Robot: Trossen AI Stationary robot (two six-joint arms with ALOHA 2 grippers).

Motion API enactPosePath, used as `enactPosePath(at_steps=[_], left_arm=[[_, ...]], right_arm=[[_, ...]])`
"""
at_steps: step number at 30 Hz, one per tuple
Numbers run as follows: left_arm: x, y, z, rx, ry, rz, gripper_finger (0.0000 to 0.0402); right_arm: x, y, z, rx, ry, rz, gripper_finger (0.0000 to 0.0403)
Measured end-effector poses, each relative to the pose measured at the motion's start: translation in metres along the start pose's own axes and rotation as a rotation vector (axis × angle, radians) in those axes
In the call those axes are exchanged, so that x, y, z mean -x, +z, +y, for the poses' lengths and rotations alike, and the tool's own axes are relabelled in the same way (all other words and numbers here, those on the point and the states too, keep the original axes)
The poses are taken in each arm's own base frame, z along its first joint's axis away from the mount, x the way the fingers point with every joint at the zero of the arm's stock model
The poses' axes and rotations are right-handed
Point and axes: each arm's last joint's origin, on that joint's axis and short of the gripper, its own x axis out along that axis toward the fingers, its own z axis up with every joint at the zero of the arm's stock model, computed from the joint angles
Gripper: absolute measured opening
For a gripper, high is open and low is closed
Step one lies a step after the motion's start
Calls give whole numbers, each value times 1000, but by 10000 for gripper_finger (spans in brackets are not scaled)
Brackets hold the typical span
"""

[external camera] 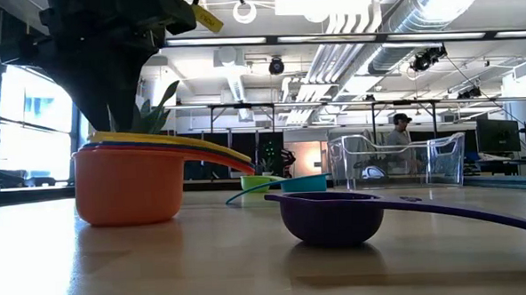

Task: Nest measuring cups in basket
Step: Stack the yellow measuring cup into the blue measuring cup

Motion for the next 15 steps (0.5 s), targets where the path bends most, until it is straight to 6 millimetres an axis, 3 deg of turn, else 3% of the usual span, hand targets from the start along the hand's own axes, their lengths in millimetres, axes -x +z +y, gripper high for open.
enactPosePath(at_steps=[9, 15], left_arm=[[10, 5, -8, -114, -45, -5, 121], [29, 7, -37, -383, -312, -44, 113]], right_arm=[[0, 0, 0, -2, -1, -1, 121], [0, 0, 0, -8, -4, -6, 121]])
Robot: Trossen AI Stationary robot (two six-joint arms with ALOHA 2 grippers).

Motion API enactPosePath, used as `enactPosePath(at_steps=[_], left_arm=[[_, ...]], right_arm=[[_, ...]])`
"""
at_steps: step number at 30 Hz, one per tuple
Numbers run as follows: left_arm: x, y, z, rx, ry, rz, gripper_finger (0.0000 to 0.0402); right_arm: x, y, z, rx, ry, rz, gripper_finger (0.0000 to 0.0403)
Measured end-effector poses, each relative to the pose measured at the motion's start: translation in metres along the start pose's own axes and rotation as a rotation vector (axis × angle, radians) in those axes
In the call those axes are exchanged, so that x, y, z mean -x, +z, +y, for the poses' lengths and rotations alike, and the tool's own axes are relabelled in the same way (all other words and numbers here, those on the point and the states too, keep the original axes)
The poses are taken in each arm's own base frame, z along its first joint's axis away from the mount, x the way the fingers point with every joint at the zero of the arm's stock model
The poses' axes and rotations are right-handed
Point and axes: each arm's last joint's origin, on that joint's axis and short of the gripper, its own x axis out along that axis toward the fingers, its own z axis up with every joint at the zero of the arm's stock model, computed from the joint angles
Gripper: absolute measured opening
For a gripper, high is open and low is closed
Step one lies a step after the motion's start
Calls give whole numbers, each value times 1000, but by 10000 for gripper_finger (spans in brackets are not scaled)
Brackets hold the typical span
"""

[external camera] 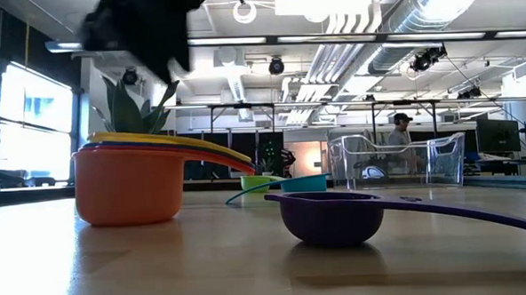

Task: Nest measuring cups in basket
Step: Stack the yellow measuring cup into the blue measuring cup

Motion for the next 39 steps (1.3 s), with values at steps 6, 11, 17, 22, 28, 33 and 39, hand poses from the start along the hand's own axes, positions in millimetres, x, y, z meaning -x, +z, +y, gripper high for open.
enactPosePath(at_steps=[6, 11, 17, 22, 28, 33, 39], left_arm=[[-11, 14, -16, -217, -225, 17, 101], [-35, 16, -18, -292, -302, 156, 91], [-43, 14, -25, -406, -426, 221, 82], [-45, 13, -22, -486, -412, 223, 76], [-53, 8, -15, -546, -310, 246, 70], [-70, 3, -15, -564, -282, 266, 70], [-84, -2, -13, -568, -230, 291, 70]], right_arm=[[0, 0, 0, -26, 0, 0, 121], [0, 0, 0, -53, 1, 1, 121], [0, 0, 0, -109, 1, 1, 121], [0, 0, 0, -133, 2, 3, 121], [0, 0, 0, -142, 2, 3, 121], [0, 0, 0, -142, 1, 0, 121], [0, 0, 0, -142, 1, 2, 121]])
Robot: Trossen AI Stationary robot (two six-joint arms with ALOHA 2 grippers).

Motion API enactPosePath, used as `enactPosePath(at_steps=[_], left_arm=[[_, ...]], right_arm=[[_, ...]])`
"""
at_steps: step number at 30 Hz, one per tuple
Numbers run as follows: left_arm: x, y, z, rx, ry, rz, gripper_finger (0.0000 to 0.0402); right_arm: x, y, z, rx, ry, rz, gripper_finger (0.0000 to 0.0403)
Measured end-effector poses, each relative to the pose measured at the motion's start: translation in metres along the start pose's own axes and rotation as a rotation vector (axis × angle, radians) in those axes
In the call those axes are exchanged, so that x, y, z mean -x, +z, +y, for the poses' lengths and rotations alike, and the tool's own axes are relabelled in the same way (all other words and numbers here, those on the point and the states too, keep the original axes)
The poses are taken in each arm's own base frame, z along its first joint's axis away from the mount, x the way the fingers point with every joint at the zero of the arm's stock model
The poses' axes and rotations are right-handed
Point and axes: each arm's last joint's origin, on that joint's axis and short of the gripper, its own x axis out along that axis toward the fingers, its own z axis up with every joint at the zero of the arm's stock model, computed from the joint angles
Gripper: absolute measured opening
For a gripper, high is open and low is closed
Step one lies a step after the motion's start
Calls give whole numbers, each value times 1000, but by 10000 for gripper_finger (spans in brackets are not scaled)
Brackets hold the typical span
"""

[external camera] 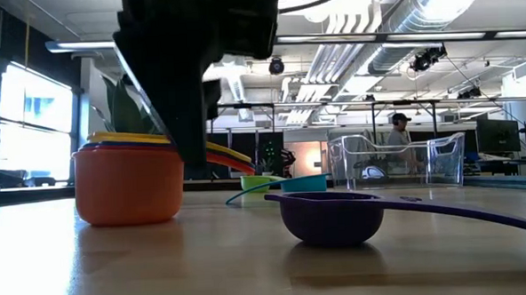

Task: Nest measuring cups in basket
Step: Stack the yellow measuring cup into the blue measuring cup, then stack the green measuring cup into the yellow measuring cup

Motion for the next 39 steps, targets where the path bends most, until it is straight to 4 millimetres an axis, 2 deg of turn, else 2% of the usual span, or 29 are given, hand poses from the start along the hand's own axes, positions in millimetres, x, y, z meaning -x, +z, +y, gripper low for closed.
enactPosePath(at_steps=[11, 20, 23, 27, 31, 39], left_arm=[[3, 7, 10, 22, 84, -62, 70], [3, 8, 12, 33, 21, -28, 70], [10, 8, 11, 31, 7, -33, 70], [24, 8, 12, 36, 58, -49, 70], [46, 10, 20, 58, 113, -95, 70], [99, 18, 50, 145, 222, -233, 70]], right_arm=[[0, 0, 0, 8, 1, 1, 121], [0, 0, 0, 11, 1, 1, 121], [0, 0, 0, 11, 0, 1, 121], [0, 0, 0, 11, 0, -2, 121], [0, 1, 1, 30, 7, -6, 121], [-1, 3, 1, 47, 10, -13, 121]])
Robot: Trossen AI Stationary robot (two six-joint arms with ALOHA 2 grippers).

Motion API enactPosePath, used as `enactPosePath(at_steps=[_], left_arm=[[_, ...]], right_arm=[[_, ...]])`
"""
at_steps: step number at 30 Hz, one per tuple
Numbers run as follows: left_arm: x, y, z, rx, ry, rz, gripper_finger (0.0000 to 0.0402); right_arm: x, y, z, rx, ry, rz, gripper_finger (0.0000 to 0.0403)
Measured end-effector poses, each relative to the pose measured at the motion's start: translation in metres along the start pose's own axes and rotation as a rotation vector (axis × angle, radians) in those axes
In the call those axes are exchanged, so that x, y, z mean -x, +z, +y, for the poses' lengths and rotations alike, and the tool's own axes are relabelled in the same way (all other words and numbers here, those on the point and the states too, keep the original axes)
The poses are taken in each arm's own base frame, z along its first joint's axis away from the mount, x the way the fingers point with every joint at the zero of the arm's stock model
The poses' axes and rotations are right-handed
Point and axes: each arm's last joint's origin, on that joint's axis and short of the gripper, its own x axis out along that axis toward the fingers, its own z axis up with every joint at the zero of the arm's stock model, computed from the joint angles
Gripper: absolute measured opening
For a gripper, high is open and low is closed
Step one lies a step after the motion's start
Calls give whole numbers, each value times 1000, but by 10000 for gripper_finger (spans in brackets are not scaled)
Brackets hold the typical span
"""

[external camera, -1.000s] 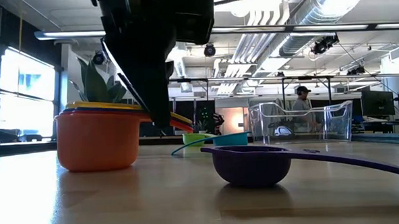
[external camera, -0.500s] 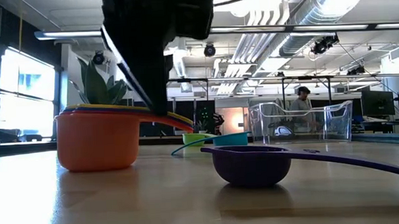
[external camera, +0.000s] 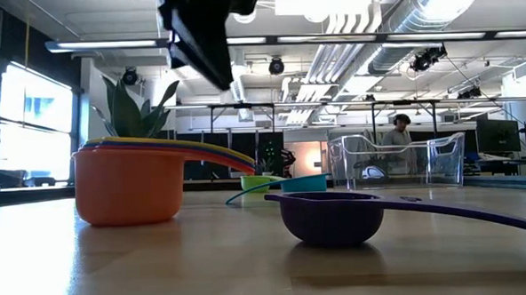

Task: Nest measuring cups in basket
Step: Stack the green measuring cup into the yellow measuring cup

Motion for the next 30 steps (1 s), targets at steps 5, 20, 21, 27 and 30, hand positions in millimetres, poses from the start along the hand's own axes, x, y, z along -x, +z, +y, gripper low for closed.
enactPosePath(at_steps=[5, 20, 21, 27, 30], left_arm=[[25, 16, 31, 14, 32, -84, 70], [55, 48, 139, 92, 169, -184, 101], [55, 50, 144, 87, 171, -187, 108], [59, 62, 170, -7, 212, -279, 145], [63, 70, 180, -80, 242, -345, 151]], right_arm=[[-2, 3, -1, 10, -7, -8, 121], [-9, 15, -11, 70, -61, -27, 121], [-10, 16, -11, 71, -66, -29, 121], [-14, 23, -18, 65, -100, -40, 121], [-16, 26, -21, 51, -116, -45, 121]])
